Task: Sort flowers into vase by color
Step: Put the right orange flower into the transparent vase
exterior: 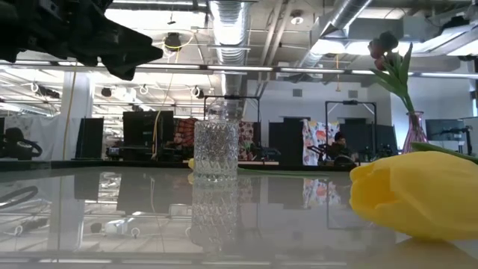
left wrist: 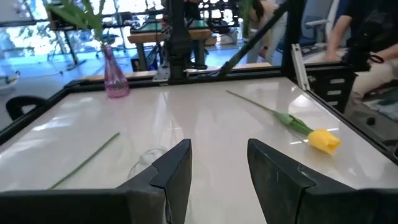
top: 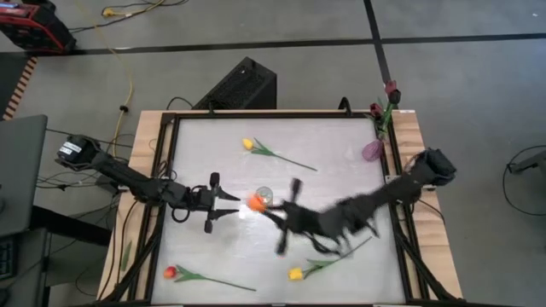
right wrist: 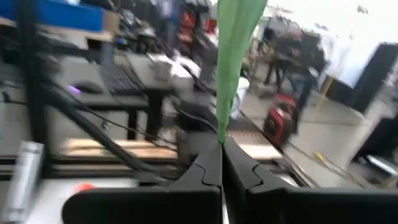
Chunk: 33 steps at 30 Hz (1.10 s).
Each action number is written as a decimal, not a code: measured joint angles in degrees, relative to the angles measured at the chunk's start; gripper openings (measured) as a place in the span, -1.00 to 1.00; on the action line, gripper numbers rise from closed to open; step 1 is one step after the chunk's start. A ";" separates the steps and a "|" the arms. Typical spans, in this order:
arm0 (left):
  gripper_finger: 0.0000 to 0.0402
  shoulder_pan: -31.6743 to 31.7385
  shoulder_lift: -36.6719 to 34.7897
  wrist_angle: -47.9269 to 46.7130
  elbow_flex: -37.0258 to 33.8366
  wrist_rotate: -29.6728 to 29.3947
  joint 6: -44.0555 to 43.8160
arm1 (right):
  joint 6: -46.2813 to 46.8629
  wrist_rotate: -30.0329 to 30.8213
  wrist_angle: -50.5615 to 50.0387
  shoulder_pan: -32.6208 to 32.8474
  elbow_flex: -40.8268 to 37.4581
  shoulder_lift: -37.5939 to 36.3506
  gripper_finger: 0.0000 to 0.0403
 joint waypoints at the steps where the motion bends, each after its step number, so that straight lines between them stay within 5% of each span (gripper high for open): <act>1: -0.27 0.29 0.00 -0.05 0.00 0.02 -0.59 | 0.89 -1.74 -0.51 -2.03 0.00 0.50 -0.90; 8: -0.27 0.86 0.00 -2.54 0.00 0.93 -1.08 | 6.42 -6.12 -7.90 -9.87 0.00 1.19 -0.90; 16: -0.27 0.86 0.00 -4.14 0.00 0.93 -0.17 | 9.04 -7.75 -10.45 -11.15 -0.04 1.23 -0.90; 26: -0.27 0.88 0.00 -4.11 0.00 3.97 -1.93 | 8.75 -7.59 9.77 -13.76 -14.99 0.68 -0.90; 33: -0.27 0.88 0.00 -4.11 0.00 3.88 -1.97 | 12.08 -8.21 9.64 -14.15 -17.21 0.58 -0.89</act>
